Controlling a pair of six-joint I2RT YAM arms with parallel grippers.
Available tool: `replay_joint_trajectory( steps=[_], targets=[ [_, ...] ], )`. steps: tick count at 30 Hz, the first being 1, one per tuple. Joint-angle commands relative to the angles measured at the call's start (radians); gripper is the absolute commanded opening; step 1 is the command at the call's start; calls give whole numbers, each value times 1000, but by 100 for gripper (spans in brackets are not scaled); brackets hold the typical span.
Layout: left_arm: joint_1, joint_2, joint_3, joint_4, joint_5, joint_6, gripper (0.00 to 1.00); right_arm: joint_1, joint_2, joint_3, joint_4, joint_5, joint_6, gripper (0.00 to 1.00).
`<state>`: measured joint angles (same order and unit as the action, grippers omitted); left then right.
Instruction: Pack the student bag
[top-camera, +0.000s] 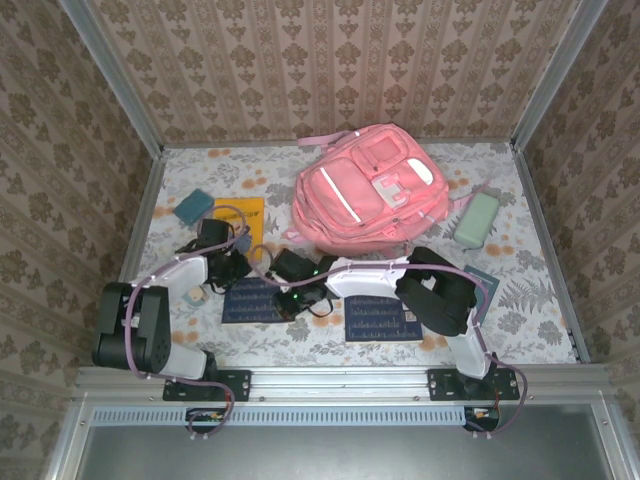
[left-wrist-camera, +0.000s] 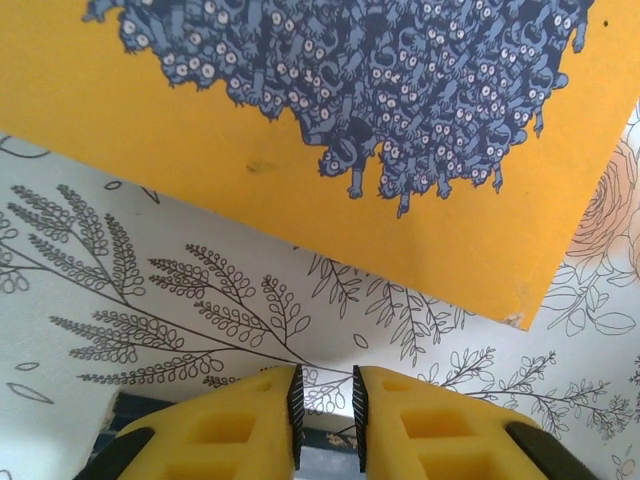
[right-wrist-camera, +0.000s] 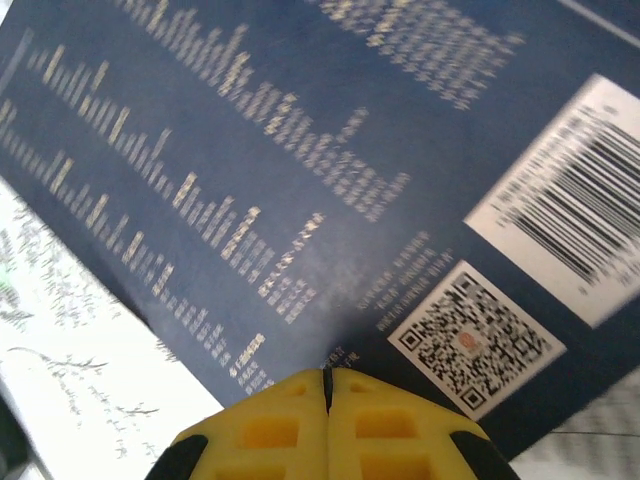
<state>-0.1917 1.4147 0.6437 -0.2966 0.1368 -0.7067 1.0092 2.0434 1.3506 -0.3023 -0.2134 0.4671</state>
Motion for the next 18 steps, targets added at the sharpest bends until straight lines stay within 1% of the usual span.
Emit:
replay_joint_trajectory(
  steps=[1,4,6,8,10,12,15,16,17,18],
  targets=[
    [-58,-16,-67,-77,-6,-49,24,-97,46,11,-116,168,-58,0],
    [-139,-52,-99,-86,-15,-113,24,-152,48,58,-160,217,-93,0],
    [-201,-94,-105,-117,-41,-158,25,-182,31,78,-176,214,-108,0],
    [-233,-144,-102,-139,-50,-177,26,-189,1,84,-183,215,-119,1],
    [-233,-190,-88,-160,-64,-176,29,-186,-31,84,-187,199,-121,4],
    [-215,-214,-62,-169,-71,-149,32,-179,-58,75,-198,186,-99,5],
    [-186,-189,-23,-141,-40,-93,37,-168,-98,27,-192,177,-44,6],
    [-179,-172,-13,-129,-24,-82,38,-167,-109,8,-192,177,-15,9],
    [-178,-151,-6,-110,-7,-73,39,-168,-124,-12,-195,177,21,17],
    [-178,-134,0,-91,10,-63,40,-167,-139,-35,-193,174,54,20]
  ],
)
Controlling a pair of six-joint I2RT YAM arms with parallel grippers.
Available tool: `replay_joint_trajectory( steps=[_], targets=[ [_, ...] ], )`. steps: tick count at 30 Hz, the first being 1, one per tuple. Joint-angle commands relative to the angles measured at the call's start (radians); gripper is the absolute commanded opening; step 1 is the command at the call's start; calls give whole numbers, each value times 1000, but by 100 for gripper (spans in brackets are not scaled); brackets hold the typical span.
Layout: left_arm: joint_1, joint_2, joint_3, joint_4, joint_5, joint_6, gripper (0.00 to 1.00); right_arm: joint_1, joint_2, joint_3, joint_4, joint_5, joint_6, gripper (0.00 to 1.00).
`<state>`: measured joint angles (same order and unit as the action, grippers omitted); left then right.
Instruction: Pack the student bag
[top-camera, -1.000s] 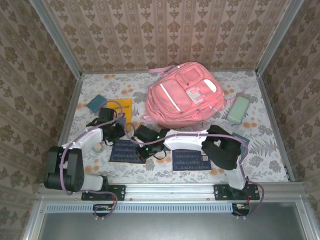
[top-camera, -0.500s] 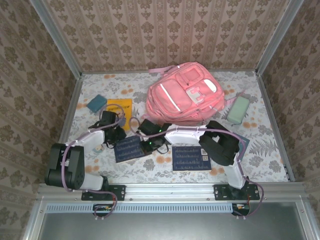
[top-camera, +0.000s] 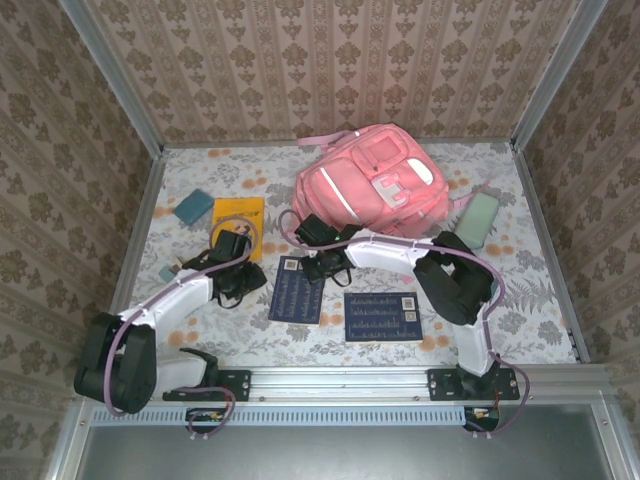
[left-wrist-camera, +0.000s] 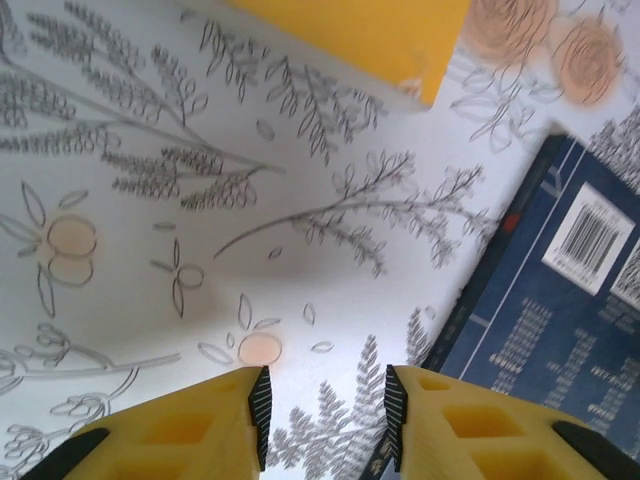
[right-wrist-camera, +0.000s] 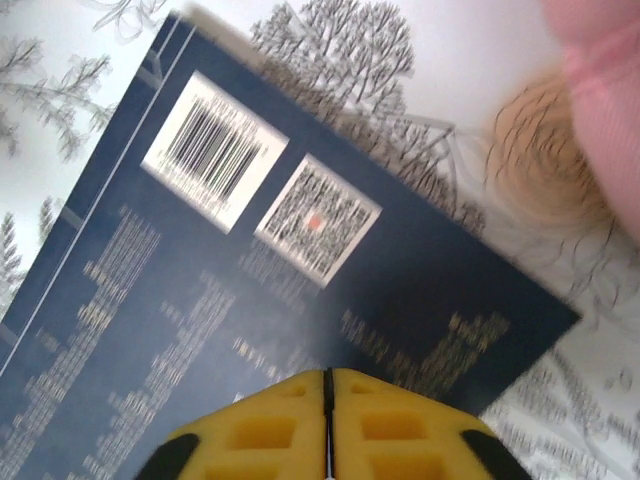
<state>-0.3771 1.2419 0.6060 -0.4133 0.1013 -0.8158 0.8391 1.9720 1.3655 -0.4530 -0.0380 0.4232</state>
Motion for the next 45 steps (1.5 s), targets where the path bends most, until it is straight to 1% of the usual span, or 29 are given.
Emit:
replay_joint_trajectory(
  steps=[1,4,8,10,12,17,20,23,25,27,29,30,33,35,36,38,40,45],
  targets=[
    [7,51,37,46,64,51,41,2,-85,-71,-38,-3,133,22],
    [1,64,12,115,108,59,44,3,-139,-141,1,-23,246,31],
    [-3,50,-30,157,145,87,46,1,-147,-195,63,-78,373,32],
    [-4,42,-49,175,168,103,50,2,-132,-208,75,-84,419,34],
    [-6,43,-62,196,193,114,55,2,-118,-234,127,-110,458,34],
    [-20,83,-74,228,236,130,56,-6,-76,-262,194,-138,517,34],
    [-36,120,-75,238,252,135,56,-10,-61,-268,225,-153,532,31],
    [-53,137,-87,246,254,130,56,-12,-56,-259,228,-156,520,25],
    [-61,146,-96,267,281,129,54,-14,-56,-251,225,-154,510,24],
    [-72,156,-101,299,327,130,52,-18,-52,-243,222,-159,501,23],
    [-73,169,-98,328,381,132,52,-23,-47,-238,224,-164,495,22],
    [-104,176,-96,339,404,132,52,-23,-47,-238,226,-168,493,22],
    [-125,195,-103,410,497,108,51,-25,-44,-236,231,-175,491,21],
    [-138,198,-110,458,535,84,49,-24,-41,-238,239,-183,492,21],
    [-141,193,-113,476,569,70,49,-25,-41,-238,240,-186,493,21],
    [-142,168,-123,511,592,38,48,-25,-41,-239,244,-187,493,21],
    [-141,130,-133,541,603,11,45,-25,-45,-243,242,-186,496,21],
    [-140,17,-156,590,614,-36,44,-25,-52,-248,244,-181,498,21]
  ],
)
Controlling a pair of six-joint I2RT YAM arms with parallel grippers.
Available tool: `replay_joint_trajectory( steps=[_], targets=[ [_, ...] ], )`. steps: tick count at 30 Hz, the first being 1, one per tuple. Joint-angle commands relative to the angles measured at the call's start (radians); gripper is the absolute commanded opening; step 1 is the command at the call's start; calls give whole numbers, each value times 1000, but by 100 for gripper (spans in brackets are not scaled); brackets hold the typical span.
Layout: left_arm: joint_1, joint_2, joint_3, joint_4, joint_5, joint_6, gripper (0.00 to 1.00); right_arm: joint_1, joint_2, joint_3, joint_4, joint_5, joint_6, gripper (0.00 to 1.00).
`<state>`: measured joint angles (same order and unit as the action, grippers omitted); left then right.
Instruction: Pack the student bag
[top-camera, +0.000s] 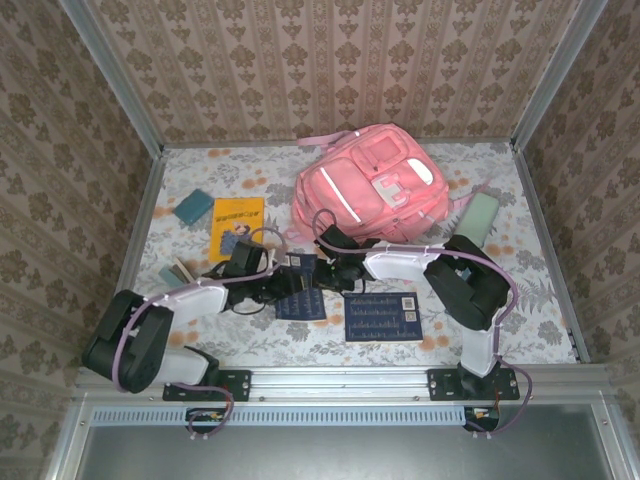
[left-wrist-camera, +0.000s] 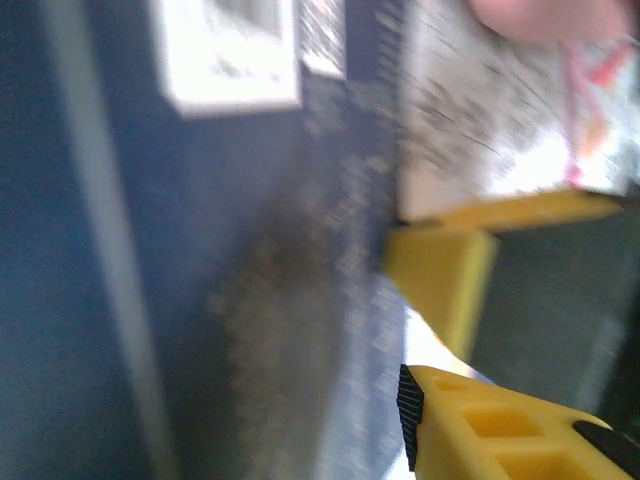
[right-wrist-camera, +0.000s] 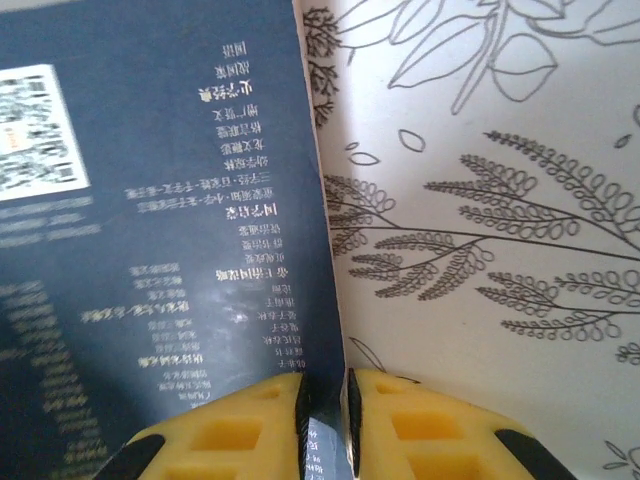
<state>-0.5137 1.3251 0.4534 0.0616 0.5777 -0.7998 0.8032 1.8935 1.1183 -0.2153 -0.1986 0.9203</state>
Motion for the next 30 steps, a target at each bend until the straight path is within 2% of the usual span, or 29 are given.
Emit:
replay_joint_trajectory(
  steps=[1,10,15,17,18,20,26,30],
  targets=[
    [-2,-84,-6,102,131,-50,42,10,27,-2,7,-22,1,21],
    [32,-165,8,-64,9,-3,24,8,-25,34,-66,22,-64,24],
    [48,-209,19,-141,-36,29,24,8,-77,77,-154,84,-153,27],
    [51,-210,23,-164,-48,38,33,7,-91,95,-183,105,-181,28],
    [51,-210,23,-165,-51,39,32,5,-98,105,-195,111,-195,29],
    [51,-206,19,-153,-50,37,21,2,-101,117,-208,117,-210,30],
    [51,-191,23,-133,-41,33,1,-2,-97,156,-231,124,-244,31],
    [71,-235,22,-153,-50,26,0,-12,-97,247,-308,225,-345,33]
  ],
)
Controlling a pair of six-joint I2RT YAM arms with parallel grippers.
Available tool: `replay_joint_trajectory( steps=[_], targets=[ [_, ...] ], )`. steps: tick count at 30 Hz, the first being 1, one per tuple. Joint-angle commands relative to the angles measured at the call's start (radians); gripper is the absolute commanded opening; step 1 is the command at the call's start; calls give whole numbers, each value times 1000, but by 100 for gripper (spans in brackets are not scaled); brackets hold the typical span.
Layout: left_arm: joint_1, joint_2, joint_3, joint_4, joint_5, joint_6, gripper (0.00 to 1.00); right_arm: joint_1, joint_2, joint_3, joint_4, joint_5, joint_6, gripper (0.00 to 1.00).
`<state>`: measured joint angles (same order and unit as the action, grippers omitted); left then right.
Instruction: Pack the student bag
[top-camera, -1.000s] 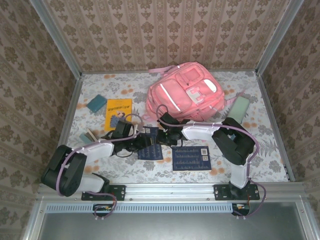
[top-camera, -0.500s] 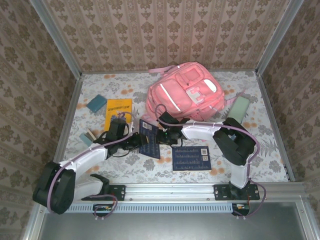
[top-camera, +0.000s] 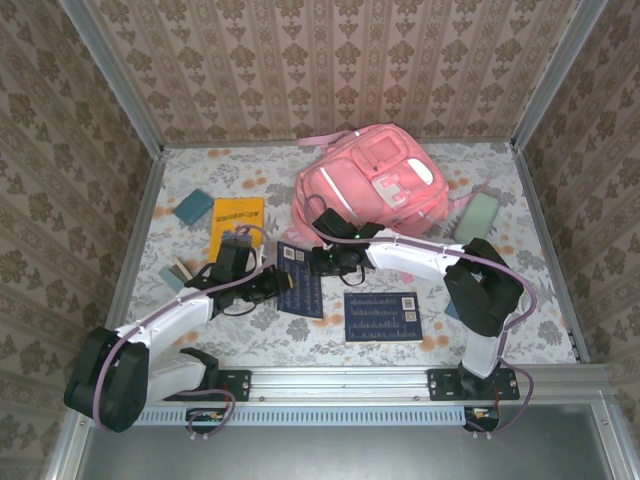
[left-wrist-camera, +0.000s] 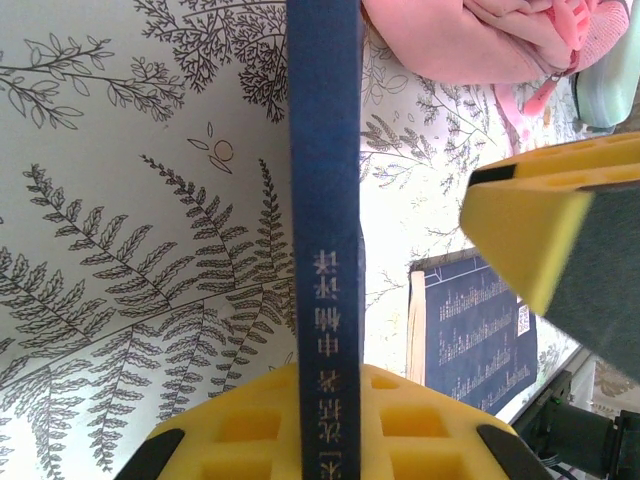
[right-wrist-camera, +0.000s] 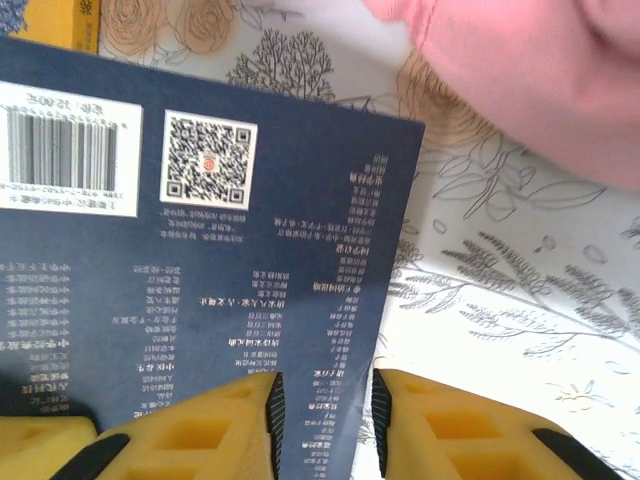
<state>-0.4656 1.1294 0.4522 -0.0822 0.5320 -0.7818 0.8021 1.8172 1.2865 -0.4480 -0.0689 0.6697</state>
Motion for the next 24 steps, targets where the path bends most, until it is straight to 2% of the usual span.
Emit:
replay_joint_trajectory(
  steps=[1,4,9,16,24],
  targets=[
    [34,-54,23,-14,-8,3,0,-12,-18,96,-82,128,-125,35],
    [58,-117,26,-39,-23,-9,0,-17,-6,136,-58,245,-249,39],
    [101,-204,47,-100,-28,-16,0,-45,74,241,-43,324,-428,49],
    [122,-265,54,-151,-29,-23,0,-126,214,406,-84,348,-526,49],
    [134,-273,54,-150,-36,-36,0,-156,386,563,-151,383,-606,52]
  ],
)
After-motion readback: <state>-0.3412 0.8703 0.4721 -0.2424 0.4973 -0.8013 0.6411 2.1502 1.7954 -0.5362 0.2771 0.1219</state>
